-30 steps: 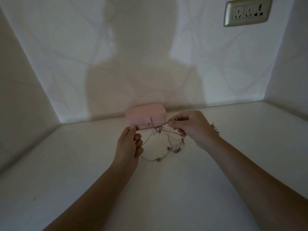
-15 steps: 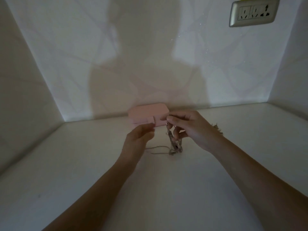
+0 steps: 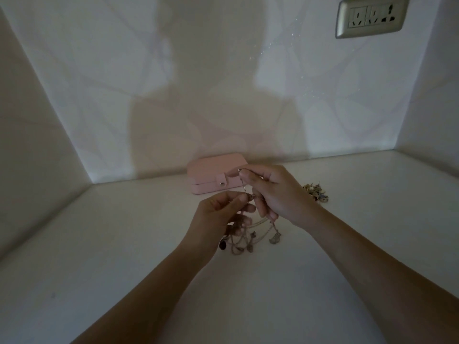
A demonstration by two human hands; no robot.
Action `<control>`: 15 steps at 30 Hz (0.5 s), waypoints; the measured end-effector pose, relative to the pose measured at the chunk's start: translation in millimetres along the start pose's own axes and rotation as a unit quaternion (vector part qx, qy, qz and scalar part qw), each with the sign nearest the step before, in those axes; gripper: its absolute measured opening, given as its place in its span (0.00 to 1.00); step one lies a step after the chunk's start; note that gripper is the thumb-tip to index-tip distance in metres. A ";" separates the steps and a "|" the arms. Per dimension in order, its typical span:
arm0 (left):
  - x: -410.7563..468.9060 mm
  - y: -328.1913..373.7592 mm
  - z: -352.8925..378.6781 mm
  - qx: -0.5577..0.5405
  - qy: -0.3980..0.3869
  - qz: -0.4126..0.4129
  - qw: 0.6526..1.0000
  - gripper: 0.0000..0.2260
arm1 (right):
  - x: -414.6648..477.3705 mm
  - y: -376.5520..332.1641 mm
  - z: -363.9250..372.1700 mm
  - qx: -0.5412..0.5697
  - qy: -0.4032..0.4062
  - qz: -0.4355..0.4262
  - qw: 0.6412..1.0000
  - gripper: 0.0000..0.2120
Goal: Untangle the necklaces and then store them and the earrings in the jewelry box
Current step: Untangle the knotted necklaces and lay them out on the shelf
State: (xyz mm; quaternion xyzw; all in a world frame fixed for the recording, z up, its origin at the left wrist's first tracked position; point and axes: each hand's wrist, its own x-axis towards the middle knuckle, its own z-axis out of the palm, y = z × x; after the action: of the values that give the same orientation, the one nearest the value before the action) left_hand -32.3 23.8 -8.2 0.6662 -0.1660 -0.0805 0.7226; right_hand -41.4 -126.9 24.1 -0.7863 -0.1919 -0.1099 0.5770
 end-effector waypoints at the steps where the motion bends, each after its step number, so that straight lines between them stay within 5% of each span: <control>1: 0.4 -0.1 0.0 -0.003 0.006 0.000 1.000 0.08 | 0.1 -0.2 -0.4 -0.003 0.003 -0.001 1.000 0.13; 10: -4.0 8.2 5.2 0.000 -0.028 -0.050 0.998 0.12 | -0.3 0.0 1.3 -0.014 -0.001 0.014 1.000 0.13; 15: -2.9 6.9 1.8 -0.031 0.071 -0.051 0.996 0.11 | 1.6 5.1 -3.0 0.010 -0.026 0.088 0.996 0.11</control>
State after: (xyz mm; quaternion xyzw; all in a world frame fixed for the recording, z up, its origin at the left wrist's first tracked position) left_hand -36.4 23.9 -1.6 0.6549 -0.0771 -0.0752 0.7480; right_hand -37.6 -130.9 21.2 -0.7968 -0.1381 -0.0361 0.5871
